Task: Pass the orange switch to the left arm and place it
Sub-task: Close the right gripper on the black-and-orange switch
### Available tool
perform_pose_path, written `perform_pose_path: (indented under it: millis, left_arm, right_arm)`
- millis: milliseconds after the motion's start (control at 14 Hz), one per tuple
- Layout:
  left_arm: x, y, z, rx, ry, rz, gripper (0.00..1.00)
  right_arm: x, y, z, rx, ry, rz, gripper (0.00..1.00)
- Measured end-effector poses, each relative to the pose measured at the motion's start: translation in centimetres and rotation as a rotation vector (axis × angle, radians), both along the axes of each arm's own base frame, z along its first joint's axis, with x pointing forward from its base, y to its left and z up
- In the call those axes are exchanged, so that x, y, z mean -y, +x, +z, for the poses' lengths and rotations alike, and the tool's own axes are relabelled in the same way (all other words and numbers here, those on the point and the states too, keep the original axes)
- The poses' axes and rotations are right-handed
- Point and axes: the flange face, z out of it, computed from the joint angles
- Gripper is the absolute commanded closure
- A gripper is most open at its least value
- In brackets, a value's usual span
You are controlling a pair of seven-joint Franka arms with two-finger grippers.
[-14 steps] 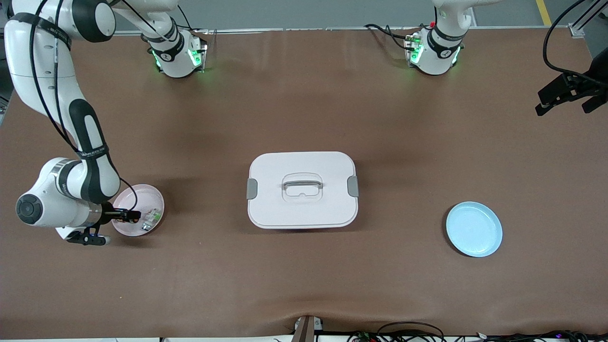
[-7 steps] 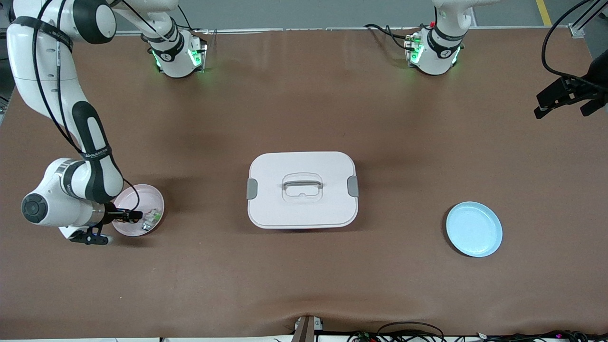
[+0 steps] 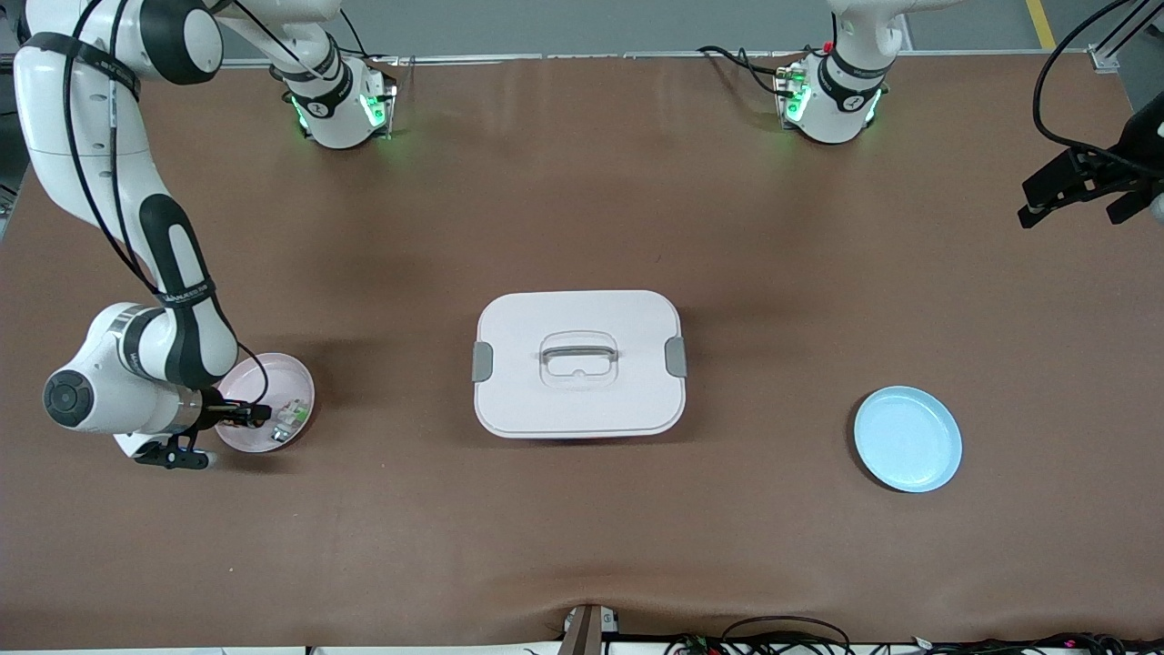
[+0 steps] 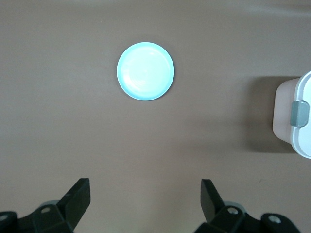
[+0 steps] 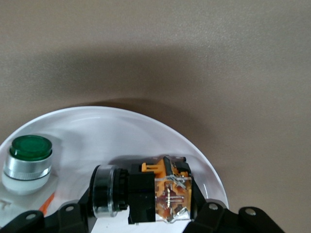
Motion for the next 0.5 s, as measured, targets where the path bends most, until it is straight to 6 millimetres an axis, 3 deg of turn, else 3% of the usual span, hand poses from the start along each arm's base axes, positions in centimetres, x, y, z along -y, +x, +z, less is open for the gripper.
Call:
perform_pose_path:
  millis: [501]
  left_arm:
    - [0.07,0.01,-0.02,0.000,0.000,-0.001,0.00]
  right_arm:
    - [-0.33,-0.50,0.11,-0.061,0.018,0.002,0.65]
